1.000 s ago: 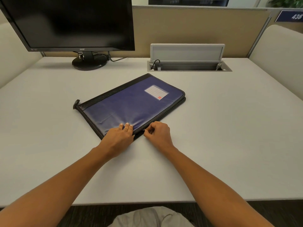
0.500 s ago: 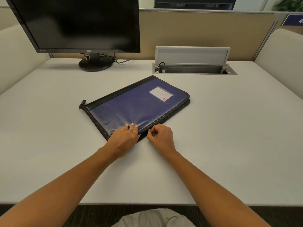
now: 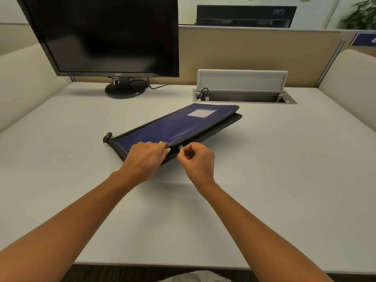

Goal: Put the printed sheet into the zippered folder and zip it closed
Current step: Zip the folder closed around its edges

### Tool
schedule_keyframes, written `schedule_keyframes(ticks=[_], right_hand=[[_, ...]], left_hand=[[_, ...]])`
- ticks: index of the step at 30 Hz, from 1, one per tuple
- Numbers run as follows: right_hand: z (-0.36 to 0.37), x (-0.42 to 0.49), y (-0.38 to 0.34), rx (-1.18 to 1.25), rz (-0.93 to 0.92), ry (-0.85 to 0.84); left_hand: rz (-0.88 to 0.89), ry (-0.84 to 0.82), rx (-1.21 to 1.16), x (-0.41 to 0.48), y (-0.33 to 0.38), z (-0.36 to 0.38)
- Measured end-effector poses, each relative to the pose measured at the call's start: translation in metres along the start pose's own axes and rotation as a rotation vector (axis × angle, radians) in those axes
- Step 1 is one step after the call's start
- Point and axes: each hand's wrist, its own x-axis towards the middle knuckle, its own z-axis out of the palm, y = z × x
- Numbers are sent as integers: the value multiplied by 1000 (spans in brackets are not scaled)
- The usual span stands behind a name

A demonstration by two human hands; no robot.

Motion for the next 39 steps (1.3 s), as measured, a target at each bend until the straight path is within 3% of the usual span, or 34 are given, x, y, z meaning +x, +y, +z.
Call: schedule_keyframes(ticks=[5, 23, 39], right_hand=[[11, -3, -15, -4, -143, -49], [-17, 46, -4, 2, -22, -53], [1, 32, -35, 10, -184, -61]], left_hand=[[40, 42, -43, 4, -4, -3], [63, 93, -157, 21, -20, -21], [57, 34, -91, 25, -21, -29]])
